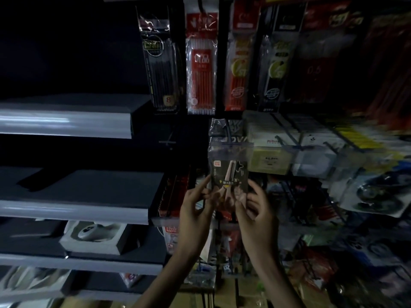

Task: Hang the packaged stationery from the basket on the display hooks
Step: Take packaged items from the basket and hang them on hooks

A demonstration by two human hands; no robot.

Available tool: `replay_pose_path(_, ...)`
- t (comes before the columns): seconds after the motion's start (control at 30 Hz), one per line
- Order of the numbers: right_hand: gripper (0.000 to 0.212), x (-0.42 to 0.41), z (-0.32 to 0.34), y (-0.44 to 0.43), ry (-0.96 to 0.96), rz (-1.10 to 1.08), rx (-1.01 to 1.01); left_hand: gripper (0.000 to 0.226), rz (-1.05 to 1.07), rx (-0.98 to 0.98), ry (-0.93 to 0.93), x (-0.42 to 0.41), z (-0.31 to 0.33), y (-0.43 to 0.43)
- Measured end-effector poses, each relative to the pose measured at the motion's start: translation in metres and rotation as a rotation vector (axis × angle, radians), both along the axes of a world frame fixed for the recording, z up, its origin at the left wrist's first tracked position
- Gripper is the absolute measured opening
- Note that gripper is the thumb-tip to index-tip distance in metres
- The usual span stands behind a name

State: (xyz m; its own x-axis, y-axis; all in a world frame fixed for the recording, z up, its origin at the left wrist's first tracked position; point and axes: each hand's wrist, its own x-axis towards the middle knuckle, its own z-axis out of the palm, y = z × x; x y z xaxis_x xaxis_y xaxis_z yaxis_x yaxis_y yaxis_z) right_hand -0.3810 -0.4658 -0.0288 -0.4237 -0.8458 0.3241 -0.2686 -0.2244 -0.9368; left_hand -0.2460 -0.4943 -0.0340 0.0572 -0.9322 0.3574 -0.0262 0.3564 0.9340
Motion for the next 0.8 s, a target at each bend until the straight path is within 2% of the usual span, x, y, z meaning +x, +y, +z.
replay_pose_path(0.4,0.05,-0.002,0.023,-0.048,-0.013,0.031,0.026,0.047,0.051,-0.018,-0.098,0.0,0.002,-0.055)
replay_pose_path(0.7,0.05,-0.005,0.028,-0.076,-0.004,0.017,0.108,0.031,0.018,0.012,-0.082,-0.005,0.011,-0.073)
replay_pose_path(0.8,0.05,-0.006,0.019,-0.079,0.001,0.003,0.114,0.049,-0.008,0.027,-0.072,-0.007,0.009,-0.073)
